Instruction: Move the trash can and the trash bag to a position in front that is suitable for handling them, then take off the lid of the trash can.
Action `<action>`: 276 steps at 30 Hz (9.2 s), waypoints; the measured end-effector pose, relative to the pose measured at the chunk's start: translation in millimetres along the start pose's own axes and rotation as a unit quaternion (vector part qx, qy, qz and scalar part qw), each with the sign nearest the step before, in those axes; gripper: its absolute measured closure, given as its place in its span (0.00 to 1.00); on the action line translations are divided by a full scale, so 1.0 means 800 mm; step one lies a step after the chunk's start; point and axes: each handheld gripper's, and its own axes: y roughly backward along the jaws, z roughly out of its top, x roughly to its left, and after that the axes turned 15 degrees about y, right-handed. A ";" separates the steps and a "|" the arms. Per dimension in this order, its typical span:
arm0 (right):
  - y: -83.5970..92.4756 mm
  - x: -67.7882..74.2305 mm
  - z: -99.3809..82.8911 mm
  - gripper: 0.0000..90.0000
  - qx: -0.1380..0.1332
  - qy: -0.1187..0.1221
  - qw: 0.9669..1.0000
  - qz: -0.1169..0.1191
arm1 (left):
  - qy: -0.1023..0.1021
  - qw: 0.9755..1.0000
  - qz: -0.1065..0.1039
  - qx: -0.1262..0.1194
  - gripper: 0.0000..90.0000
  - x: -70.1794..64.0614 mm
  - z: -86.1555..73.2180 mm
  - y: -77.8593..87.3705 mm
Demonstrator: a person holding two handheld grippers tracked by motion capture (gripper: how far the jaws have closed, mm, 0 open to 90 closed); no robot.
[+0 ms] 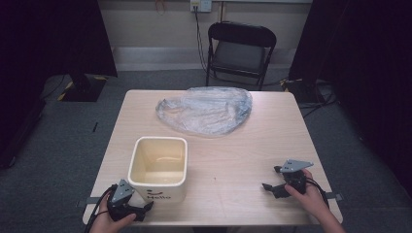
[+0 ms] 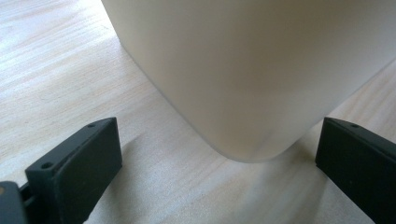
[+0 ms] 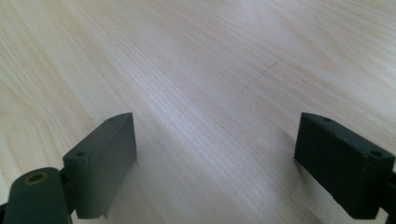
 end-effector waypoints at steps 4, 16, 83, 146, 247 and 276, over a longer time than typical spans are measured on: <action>0.000 0.000 0.000 0.13 0.000 0.000 1.000 0.000 | 0.000 1.000 0.001 0.005 0.00 -0.001 0.001 0.001; 0.000 0.000 0.000 0.13 0.000 0.000 1.000 0.000 | 0.018 1.000 -0.001 0.015 0.04 -0.003 0.003 0.007; 0.000 0.000 0.000 0.13 0.000 0.002 1.000 0.002 | 0.039 0.998 -0.022 0.047 0.20 -0.033 0.052 0.006; 0.000 -0.001 0.000 0.13 0.000 0.002 1.000 0.001 | 0.059 0.997 -0.012 0.052 0.17 -0.058 0.133 -0.081; 0.001 -0.002 -0.001 0.13 -0.002 0.007 1.000 0.008 | 0.071 0.983 0.027 0.166 0.18 -0.045 0.223 -0.019; 0.001 -0.002 -0.001 0.13 -0.003 0.008 1.000 0.008 | 0.055 0.992 0.009 0.111 0.18 -0.076 0.320 0.007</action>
